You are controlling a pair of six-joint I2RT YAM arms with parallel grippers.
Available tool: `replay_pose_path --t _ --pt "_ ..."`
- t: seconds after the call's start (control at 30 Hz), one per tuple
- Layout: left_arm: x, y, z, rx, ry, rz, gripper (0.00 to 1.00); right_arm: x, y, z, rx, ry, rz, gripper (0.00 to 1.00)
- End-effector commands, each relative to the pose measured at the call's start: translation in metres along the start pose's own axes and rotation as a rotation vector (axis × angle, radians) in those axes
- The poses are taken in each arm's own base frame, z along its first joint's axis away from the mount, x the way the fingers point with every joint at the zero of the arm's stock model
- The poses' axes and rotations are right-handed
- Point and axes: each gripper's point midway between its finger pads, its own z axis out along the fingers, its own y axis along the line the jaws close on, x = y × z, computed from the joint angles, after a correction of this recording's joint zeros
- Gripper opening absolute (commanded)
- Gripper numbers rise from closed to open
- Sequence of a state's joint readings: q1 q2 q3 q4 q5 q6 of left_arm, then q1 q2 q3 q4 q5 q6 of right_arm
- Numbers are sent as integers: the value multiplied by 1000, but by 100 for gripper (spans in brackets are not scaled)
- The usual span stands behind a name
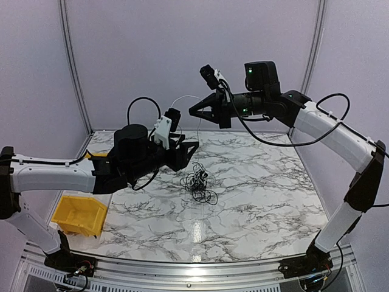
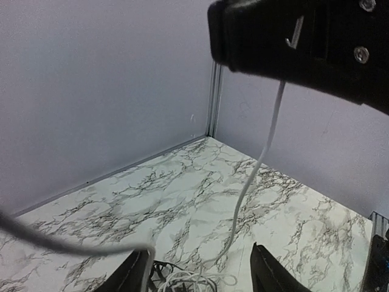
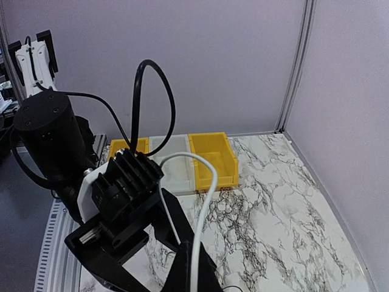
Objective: Untangle the cables
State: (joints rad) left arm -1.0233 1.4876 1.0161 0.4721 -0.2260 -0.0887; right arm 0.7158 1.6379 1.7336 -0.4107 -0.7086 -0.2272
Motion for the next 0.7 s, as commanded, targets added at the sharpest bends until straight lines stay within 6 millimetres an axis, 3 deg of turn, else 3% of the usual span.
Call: replay_pose_path --t 0.0,0.13,0.27,0.33,0.37,0.43,0.5,0.57,0.67 --pt "-33 -10 15 83 -98 -12 55 -7 6 -1 -22 -24 0 0" --pt "-32 -17 24 134 -90 -17 43 -5 6 -1 -20 -20 2 0" --pt "-32 -17 28 143 -87 -29 10 -1 2 -1 -7 -16 12 0" --pt "-30 -13 25 127 -84 -46 0 6 -8 -4 28 -13 33 0" --pt "-29 -11 22 114 -82 -54 0 14 -16 -7 56 -8 41 9" --pt "-24 -1 14 76 -76 -77 0 47 -34 -11 114 29 58 43" --pt "-15 7 5 43 -64 -105 0 88 -41 -12 143 84 39 68" --pt "-7 16 -4 6 -57 -136 0 131 -38 -9 148 156 -20 80" --pt "8 25 -13 -28 -40 -172 0 184 -33 2 152 245 -80 88"
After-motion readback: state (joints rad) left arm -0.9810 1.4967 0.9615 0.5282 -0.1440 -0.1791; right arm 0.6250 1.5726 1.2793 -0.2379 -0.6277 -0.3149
